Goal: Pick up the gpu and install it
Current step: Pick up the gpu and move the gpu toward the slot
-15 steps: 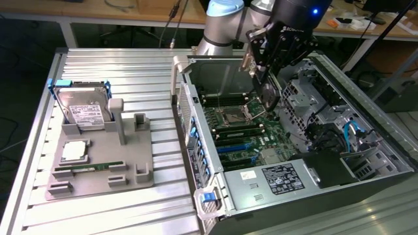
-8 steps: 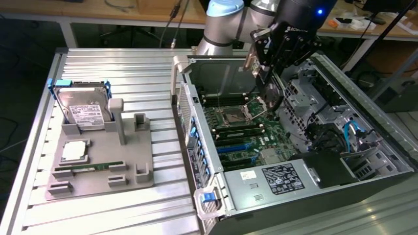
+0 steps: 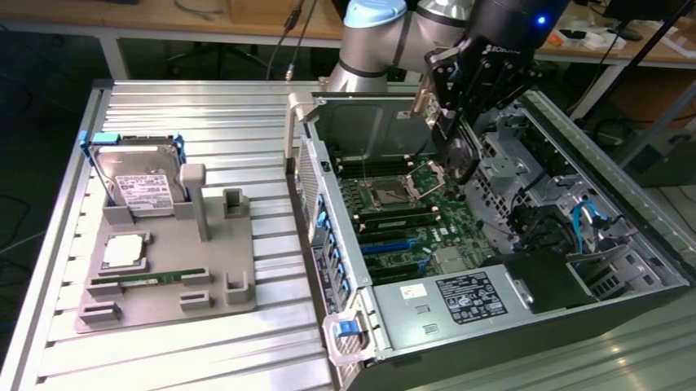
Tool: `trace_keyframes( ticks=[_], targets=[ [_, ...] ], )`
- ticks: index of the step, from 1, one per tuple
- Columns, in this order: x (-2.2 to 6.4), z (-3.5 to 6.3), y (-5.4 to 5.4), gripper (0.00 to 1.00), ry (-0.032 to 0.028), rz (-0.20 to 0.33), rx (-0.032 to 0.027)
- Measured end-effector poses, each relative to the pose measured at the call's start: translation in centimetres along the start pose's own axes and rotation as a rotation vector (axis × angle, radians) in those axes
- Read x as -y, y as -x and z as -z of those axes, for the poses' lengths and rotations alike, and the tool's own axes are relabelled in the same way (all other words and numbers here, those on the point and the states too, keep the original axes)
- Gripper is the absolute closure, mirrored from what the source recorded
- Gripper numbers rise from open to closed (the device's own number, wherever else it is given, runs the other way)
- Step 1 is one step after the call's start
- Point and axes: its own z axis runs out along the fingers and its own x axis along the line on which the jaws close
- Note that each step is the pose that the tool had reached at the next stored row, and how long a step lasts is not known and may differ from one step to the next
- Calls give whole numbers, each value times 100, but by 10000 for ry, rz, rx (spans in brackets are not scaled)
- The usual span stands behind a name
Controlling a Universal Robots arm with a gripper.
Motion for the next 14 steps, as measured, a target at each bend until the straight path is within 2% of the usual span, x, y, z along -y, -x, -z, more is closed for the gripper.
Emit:
trace_keyframes(
  ticks=[14],
  targets=[
    [-11,-5,171,73,0,0,-1]
  ],
)
